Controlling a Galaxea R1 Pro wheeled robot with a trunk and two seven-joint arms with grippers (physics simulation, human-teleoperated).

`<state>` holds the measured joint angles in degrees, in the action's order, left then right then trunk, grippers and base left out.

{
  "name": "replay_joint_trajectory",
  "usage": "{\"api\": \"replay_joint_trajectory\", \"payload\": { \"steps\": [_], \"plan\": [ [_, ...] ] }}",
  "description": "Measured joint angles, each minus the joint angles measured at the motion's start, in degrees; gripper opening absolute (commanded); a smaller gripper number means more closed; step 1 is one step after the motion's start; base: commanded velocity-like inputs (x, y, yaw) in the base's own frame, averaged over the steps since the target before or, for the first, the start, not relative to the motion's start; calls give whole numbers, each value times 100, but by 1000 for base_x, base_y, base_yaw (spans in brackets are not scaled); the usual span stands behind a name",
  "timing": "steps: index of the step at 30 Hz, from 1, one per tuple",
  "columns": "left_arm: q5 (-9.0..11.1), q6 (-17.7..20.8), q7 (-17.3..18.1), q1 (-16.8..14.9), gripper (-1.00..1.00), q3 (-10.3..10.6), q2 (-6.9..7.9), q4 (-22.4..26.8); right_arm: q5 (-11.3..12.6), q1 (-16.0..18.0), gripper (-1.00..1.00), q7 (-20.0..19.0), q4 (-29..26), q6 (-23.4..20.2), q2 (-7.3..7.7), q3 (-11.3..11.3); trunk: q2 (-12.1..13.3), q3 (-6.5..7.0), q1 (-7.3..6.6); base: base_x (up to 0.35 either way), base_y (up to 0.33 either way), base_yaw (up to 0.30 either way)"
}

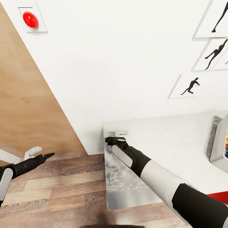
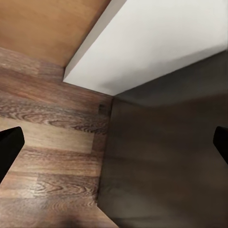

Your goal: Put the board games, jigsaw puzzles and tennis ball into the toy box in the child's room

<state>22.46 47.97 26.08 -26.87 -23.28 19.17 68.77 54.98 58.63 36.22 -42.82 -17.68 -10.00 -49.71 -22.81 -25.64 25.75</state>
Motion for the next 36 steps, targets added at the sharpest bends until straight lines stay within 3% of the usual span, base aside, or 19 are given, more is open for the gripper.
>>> {"api": "replay_joint_trajectory", "payload": {
  "steps": [22, 23, 36],
  "plan": [
    [-7, -3, -3, 2, 100, 0, -13, 1, 10, 0, 100, -4, 7, -47, 0, -6, 0, 0, 0, 0, 10, 0],
    [-7, -4, -3, 2, 100, 0, -15, 0, 10, 0, -100, -4, 9, -48, 0, -6, 0, 0, 0, 0, 2, 0],
    [-7, -8, -7, 2, 100, 0, -20, 1, -44, 3, -100, -6, 41, -55, 0, -4, -2, 1, -1, 0, 0, 0]
  ]
}}
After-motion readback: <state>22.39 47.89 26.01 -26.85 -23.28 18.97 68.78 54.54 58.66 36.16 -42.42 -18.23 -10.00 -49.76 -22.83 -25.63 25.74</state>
